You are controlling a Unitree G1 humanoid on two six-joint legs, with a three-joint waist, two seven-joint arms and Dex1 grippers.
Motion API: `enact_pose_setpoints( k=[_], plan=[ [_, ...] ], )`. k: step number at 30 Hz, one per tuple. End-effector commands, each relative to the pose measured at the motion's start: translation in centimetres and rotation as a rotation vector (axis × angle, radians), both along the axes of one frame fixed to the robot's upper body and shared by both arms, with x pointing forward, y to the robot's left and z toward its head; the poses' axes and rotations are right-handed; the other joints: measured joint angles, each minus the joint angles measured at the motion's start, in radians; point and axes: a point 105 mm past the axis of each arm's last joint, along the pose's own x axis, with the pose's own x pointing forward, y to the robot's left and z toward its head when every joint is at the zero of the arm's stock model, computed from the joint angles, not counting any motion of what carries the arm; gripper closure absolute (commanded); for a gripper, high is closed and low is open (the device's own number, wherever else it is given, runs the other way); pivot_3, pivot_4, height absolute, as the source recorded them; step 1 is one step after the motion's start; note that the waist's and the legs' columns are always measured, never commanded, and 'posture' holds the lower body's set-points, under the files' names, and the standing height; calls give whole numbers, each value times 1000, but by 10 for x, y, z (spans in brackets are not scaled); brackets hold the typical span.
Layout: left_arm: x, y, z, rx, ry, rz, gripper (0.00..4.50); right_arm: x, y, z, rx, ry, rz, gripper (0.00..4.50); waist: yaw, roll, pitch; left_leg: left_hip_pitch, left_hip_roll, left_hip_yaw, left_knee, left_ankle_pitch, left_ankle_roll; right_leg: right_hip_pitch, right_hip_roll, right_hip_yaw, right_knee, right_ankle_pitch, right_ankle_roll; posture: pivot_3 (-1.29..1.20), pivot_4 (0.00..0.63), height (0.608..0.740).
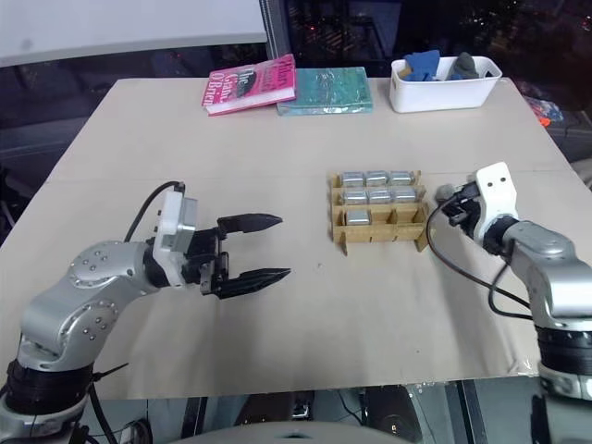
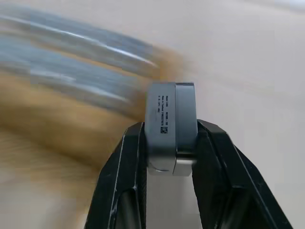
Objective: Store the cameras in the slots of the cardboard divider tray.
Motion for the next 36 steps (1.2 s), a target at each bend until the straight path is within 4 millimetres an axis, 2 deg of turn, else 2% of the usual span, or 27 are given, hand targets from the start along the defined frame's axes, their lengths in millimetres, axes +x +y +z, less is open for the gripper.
enact_pose_setpoints(
  k=[1,6,11,17,22,25,30,36],
  plan=[
    [-3,-1,6,-6,-40,-12,0,-21,35,28,-46,-120,304,3737,-1,0,0,1,0,0,0,0,0,1,0,0,0,0,0,0,150,740],
    [-2,-1,8,-4,-45,-15,0,-6,54,12,-140,-118,440,3737,-2,0,0,2,0,-1,1,0,0,2,0,-1,0,0,0,0,150,740],
    [-4,0,10,-1,-53,-3,0,11,44,-3,-246,-96,482,3737,7,0,1,0,0,-1,1,0,-1,2,0,-2,-2,0,0,0,150,740],
    [-7,1,9,-2,-53,17,0,15,35,-9,-311,-66,548,3737,4,0,1,-1,0,-1,1,0,0,2,-2,-2,-4,0,0,0,150,740],
    [-7,0,9,-4,-54,25,0,17,37,-18,-368,-55,611,3737,4,0,1,0,0,-1,1,0,0,2,-2,-3,-3,0,0,0,150,740],
    [-8,0,10,-4,-55,28,0,25,38,-23,-415,-70,606,3737,3,0,1,0,0,-1,1,0,0,2,-2,-2,-3,0,0,0,150,740],
    [-9,0,10,-4,-56,36,0,36,36,-21,-463,-109,585,3737,3,0,1,0,0,-1,1,0,-1,2,-2,-2,-3,0,0,0,150,740],
    [-9,0,10,-7,-56,41,0,36,36,-26,-530,-112,635,3737,4,0,1,0,0,-1,1,0,-1,2,-3,-3,-3,0,0,0,150,740]
  ],
)
